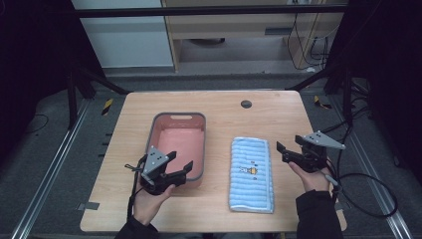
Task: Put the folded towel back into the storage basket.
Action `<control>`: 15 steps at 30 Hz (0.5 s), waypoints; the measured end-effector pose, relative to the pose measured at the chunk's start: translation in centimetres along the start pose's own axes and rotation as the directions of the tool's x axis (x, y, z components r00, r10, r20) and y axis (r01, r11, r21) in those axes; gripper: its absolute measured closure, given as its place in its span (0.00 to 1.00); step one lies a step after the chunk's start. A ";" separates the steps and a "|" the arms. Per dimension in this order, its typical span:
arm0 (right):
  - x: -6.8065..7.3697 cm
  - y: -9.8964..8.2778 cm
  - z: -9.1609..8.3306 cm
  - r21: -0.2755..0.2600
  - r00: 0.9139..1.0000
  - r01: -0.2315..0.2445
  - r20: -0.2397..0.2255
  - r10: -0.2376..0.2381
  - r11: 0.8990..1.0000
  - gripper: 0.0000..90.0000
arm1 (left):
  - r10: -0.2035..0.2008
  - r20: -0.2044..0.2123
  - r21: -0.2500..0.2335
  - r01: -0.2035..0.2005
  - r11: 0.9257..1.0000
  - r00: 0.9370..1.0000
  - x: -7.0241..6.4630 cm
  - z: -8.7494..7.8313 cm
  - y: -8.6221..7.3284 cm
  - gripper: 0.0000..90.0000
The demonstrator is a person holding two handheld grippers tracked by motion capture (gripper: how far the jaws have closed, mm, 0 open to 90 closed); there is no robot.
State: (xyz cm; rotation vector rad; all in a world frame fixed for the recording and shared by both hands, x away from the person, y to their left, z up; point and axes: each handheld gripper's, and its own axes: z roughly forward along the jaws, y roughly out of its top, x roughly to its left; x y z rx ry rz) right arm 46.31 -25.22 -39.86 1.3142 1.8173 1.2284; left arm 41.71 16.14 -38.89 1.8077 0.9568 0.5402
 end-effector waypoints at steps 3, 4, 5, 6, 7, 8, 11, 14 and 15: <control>0.1 0.2 0.3 0.004 1.000 0.001 -0.001 -0.001 1.000 0.30 | -0.003 0.021 0.006 0.003 1.000 1.000 -0.8 0.6 -0.1 0.37; 0.1 0.2 0.4 0.005 1.000 0.005 -0.002 -0.005 1.000 0.31 | 0.000 0.024 0.007 0.000 1.000 1.000 -1.0 0.8 -0.1 0.37; 0.1 0.2 0.6 0.005 1.000 0.010 -0.005 -0.010 1.000 0.31 | 0.000 0.024 0.007 0.000 1.000 1.000 -1.0 0.8 -0.1 0.37; 0.2 0.3 0.7 0.009 1.000 0.010 -0.006 -0.010 1.000 0.31 | 0.000 0.031 0.010 0.000 1.000 1.000 -1.4 1.1 -0.1 0.37; 0.2 0.3 0.8 0.009 1.000 0.010 -0.008 -0.010 1.000 0.31 | -0.001 0.036 0.012 0.000 1.000 0.999 -1.6 1.3 -0.1 0.37; 0.2 0.4 0.9 0.009 1.000 0.011 -0.010 -0.011 1.000 0.31 | -0.001 0.045 0.015 0.001 1.000 0.999 -2.0 1.7 -0.1 0.38; 0.3 0.4 1.1 0.010 1.000 0.012 -0.011 -0.012 1.000 0.31 | 0.006 0.059 0.022 -0.007 1.000 0.998 -2.7 2.3 -0.2 0.38; 0.3 0.6 1.5 0.014 1.000 0.016 -0.012 -0.016 1.000 0.32 | 0.018 0.064 0.029 -0.020 0.999 0.998 -3.3 2.8 -0.2 0.38; 0.2 0.6 1.6 0.014 1.000 0.019 -0.011 -0.018 1.000 0.32 | 0.021 0.068 0.031 -0.023 0.999 0.997 -3.6 3.1 -0.2 0.38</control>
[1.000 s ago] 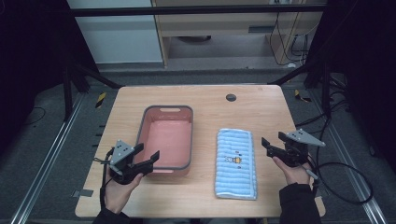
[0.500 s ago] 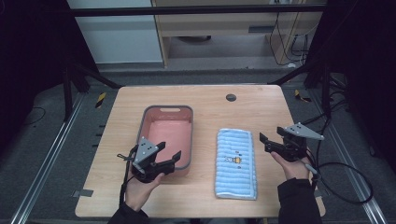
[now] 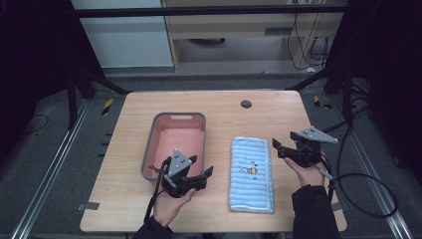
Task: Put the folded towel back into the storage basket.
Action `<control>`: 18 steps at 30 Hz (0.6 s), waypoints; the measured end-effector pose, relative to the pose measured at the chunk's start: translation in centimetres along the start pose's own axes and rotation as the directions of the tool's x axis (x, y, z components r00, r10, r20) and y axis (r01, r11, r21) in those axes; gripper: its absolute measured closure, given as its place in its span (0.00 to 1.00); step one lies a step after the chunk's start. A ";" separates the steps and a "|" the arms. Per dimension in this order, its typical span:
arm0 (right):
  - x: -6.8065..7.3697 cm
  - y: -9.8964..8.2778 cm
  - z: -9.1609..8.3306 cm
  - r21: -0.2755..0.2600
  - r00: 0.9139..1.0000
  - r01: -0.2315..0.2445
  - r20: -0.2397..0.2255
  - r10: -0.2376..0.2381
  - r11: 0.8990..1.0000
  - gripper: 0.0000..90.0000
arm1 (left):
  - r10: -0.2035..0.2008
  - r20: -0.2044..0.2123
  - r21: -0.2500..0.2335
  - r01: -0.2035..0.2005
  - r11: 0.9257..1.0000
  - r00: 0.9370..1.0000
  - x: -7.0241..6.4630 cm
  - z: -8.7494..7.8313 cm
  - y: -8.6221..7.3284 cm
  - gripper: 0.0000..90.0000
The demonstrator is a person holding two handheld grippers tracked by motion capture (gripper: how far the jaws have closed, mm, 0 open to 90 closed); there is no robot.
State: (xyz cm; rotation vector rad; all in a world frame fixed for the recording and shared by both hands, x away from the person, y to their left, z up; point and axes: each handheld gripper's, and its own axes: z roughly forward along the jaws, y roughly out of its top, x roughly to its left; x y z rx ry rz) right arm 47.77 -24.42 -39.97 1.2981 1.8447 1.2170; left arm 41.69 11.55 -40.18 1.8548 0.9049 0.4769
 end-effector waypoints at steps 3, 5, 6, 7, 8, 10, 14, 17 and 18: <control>0.0 0.0 0.3 -0.003 1.000 0.005 -0.003 -0.005 1.000 0.32 | 0.012 0.004 0.004 -0.012 1.000 1.000 -0.6 0.6 0.0 0.38; 0.1 0.0 0.5 -0.003 1.000 0.004 -0.007 -0.004 1.000 0.33 | 0.017 0.011 0.010 -0.017 1.000 1.000 -1.0 1.0 -0.1 0.38; 0.0 0.0 0.6 -0.003 1.000 0.009 -0.005 -0.009 1.000 0.33 | 0.015 0.014 0.012 -0.015 1.000 1.000 -1.2 1.2 -0.2 0.38; 0.1 0.0 0.7 -0.003 1.000 0.008 -0.006 -0.008 1.000 0.33 | 0.018 0.015 0.018 -0.019 1.000 1.000 -1.3 1.4 -0.2 0.39; 0.1 0.0 0.8 0.001 1.000 0.013 -0.005 -0.013 1.000 0.33 | 0.018 0.016 0.021 -0.018 1.000 1.000 -1.4 1.6 -0.3 0.39; 0.0 0.0 1.1 0.005 1.000 0.017 -0.003 -0.017 1.000 0.33 | 0.025 0.016 0.028 -0.025 0.999 1.000 -1.7 1.9 -0.4 0.39; -0.2 0.1 1.7 0.010 1.000 0.010 -0.003 -0.010 1.000 0.34 | 0.027 0.027 0.041 -0.028 0.999 0.999 -2.3 2.6 -0.7 0.40; -0.3 0.1 2.2 0.018 1.000 0.013 0.001 -0.013 1.000 0.35 | 0.034 0.036 0.047 -0.036 0.998 0.999 -2.7 3.0 -0.9 0.41; -0.3 0.2 2.3 0.021 1.000 0.008 0.001 -0.009 1.000 0.35 | 0.033 0.039 0.051 -0.034 0.998 0.999 -2.9 3.2 -1.0 0.41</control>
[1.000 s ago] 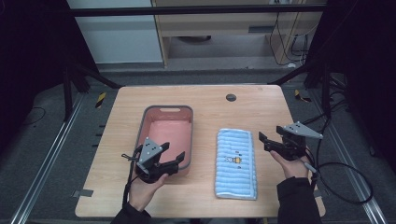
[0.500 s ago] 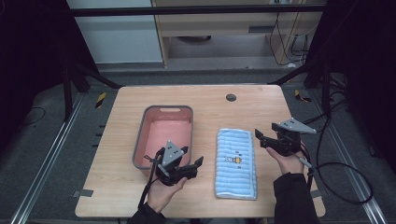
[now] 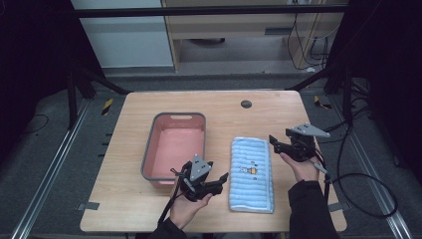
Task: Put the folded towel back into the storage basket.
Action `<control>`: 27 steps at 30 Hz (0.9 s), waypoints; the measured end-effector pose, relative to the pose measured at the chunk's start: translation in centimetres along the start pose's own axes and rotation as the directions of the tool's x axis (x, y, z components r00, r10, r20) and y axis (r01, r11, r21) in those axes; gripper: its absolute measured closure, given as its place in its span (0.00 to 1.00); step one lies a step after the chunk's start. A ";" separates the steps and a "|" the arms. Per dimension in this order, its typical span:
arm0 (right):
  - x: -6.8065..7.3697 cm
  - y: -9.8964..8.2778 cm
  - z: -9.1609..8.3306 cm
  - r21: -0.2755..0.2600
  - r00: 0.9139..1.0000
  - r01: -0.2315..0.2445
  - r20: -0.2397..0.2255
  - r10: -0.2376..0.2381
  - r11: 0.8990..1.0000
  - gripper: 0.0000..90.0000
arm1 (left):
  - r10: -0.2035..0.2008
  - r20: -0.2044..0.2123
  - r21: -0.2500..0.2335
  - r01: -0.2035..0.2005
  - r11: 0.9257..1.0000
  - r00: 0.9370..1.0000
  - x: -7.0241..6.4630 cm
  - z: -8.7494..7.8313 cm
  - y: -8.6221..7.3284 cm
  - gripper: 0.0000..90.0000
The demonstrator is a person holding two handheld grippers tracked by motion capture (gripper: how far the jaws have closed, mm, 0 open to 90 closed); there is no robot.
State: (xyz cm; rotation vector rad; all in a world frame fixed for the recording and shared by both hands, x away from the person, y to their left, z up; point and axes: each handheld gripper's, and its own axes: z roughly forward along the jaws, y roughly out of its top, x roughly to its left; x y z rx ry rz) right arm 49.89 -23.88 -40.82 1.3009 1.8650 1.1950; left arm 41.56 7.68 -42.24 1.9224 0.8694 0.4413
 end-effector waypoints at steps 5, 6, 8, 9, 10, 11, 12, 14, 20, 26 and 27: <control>-0.2 0.1 0.9 0.006 1.000 0.001 0.003 -0.001 1.000 0.37 | 0.005 0.013 0.018 -0.005 1.000 1.000 -0.7 0.7 -0.4 0.42; -0.2 0.1 1.1 0.009 1.000 0.001 0.003 -0.001 1.000 0.37 | 0.008 0.017 0.022 -0.008 1.000 1.000 -0.7 0.8 -0.4 0.42; -0.2 0.0 1.5 0.017 1.000 0.000 0.005 0.000 1.000 0.37 | 0.003 0.022 0.024 -0.003 1.000 1.000 -0.9 1.0 -0.6 0.42; -0.2 0.0 1.7 0.020 1.000 0.004 0.006 -0.004 1.000 0.37 | 0.001 0.024 0.027 -0.001 1.000 1.000 -1.0 1.2 -0.8 0.43; -0.2 -0.1 1.9 0.023 1.000 0.005 0.004 -0.005 1.000 0.37 | -0.001 0.026 0.030 0.001 1.000 1.000 -1.1 1.3 -0.9 0.43; -0.2 -0.1 2.2 0.029 1.000 0.005 0.006 -0.005 1.000 0.38 | -0.003 0.028 0.032 0.002 0.999 1.000 -1.1 1.4 -1.0 0.43; -0.2 -0.2 2.3 0.032 1.000 0.012 0.006 -0.013 0.999 0.38 | -0.002 0.030 0.036 0.001 0.999 1.000 -1.1 1.5 -1.2 0.43; -0.3 -0.3 2.7 0.040 1.000 0.009 0.004 -0.009 0.999 0.38 | -0.009 0.030 0.040 0.008 0.999 0.999 -1.2 1.7 -1.5 0.44; -0.3 -0.7 3.5 0.056 1.000 0.015 0.003 -0.015 0.998 0.39 | -0.011 0.036 0.062 0.009 0.998 0.999 -1.4 2.2 -2.3 0.45; -0.4 -1.2 4.2 0.074 1.000 0.014 0.006 -0.014 0.997 0.39 | -0.016 0.054 0.090 0.011 0.996 0.998 -1.6 3.0 -3.3 0.46; -0.4 -1.4 4.3 0.078 1.000 0.015 0.006 -0.015 0.997 0.39 | -0.013 0.053 0.093 0.008 0.996 0.999 -1.7 3.1 -3.4 0.46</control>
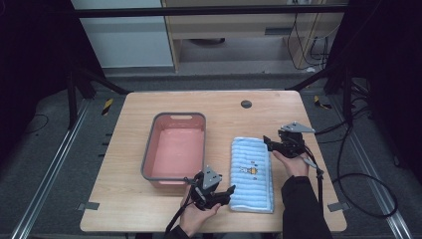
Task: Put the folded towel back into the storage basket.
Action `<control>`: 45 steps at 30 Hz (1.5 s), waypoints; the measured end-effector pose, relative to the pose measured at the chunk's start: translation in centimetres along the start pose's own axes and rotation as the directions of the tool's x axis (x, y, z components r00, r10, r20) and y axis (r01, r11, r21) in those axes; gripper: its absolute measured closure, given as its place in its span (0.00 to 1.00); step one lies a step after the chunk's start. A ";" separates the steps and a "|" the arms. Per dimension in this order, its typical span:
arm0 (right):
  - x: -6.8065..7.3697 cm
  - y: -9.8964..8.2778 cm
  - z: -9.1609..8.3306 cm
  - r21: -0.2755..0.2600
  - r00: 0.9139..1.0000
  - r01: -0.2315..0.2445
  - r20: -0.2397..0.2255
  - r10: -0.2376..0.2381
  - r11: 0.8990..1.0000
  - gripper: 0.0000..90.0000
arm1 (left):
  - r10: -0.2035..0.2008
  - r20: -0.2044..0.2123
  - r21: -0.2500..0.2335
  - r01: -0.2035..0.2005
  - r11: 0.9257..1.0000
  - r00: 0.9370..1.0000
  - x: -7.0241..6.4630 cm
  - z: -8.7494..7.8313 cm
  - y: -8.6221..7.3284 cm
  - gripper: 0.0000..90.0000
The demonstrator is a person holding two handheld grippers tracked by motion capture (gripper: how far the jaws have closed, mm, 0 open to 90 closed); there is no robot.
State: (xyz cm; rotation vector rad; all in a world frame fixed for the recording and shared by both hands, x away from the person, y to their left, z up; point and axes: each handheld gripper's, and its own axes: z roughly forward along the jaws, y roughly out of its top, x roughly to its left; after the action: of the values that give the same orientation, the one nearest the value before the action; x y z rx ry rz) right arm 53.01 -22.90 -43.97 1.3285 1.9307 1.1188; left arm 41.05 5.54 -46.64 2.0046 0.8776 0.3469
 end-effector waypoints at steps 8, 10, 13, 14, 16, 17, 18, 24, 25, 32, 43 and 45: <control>-0.1 -0.7 1.2 0.034 1.000 0.000 0.004 0.000 0.999 0.40 | 0.004 -0.010 0.045 -0.004 0.999 1.000 -0.4 1.3 -0.8 0.48; -0.1 -0.9 1.4 0.040 1.000 0.000 0.002 0.000 0.999 0.40 | 0.005 -0.011 0.053 -0.005 0.999 1.000 -0.5 1.6 -0.9 0.48; -0.1 -1.2 2.0 0.049 1.000 -0.002 -0.001 0.002 0.999 0.41 | 0.004 -0.009 0.070 -0.004 0.998 1.000 -0.6 2.0 -1.1 0.48; -0.1 -1.4 2.1 0.053 1.000 -0.004 -0.002 0.004 0.999 0.42 | 0.001 -0.008 0.074 -0.001 0.997 1.000 -0.6 2.1 -1.2 0.49; -0.1 -1.7 2.5 0.064 1.000 -0.010 -0.004 0.011 0.998 0.42 | -0.001 -0.004 0.082 0.002 0.997 1.000 -0.6 2.4 -1.3 0.50; -0.1 -1.9 2.7 0.074 1.000 -0.008 -0.002 0.008 0.997 0.42 | 0.001 -0.005 0.085 -0.001 0.996 1.000 -0.6 2.5 -1.3 0.50; -0.1 -2.0 2.8 0.079 1.000 -0.006 -0.004 0.006 0.997 0.42 | 0.003 -0.005 0.090 -0.002 0.996 1.000 -0.7 2.6 -1.4 0.50; -0.4 -2.9 3.9 0.117 1.000 -0.017 -0.005 0.017 0.993 0.43 | 0.003 -0.003 0.115 -0.002 0.993 1.000 -0.9 3.3 -1.7 0.52; -0.5 -3.1 4.0 0.123 1.000 -0.016 -0.006 0.017 0.992 0.43 | 0.003 -0.002 0.117 -0.003 0.993 1.000 -0.9 3.3 -1.7 0.53; -0.7 -3.6 4.7 0.143 0.999 -0.040 -0.027 0.044 0.989 0.47 | 0.004 -0.005 0.123 -0.003 0.992 1.000 -1.1 3.6 -1.9 0.55; -0.6 -4.0 5.3 0.180 0.996 -0.064 -0.045 0.073 0.982 0.54 | -0.012 0.003 0.121 0.011 0.993 1.000 -1.3 3.8 -2.1 0.64; -0.6 -4.0 5.3 0.183 0.995 -0.076 -0.049 0.087 0.980 0.56 | -0.008 0.007 0.122 0.007 0.993 1.000 -1.3 3.8 -2.1 0.67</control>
State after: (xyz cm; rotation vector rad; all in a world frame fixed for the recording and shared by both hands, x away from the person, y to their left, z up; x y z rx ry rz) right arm 55.54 -22.43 -50.19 1.4993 2.0775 1.0493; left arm 41.24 3.02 -50.39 2.1126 0.9209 0.2870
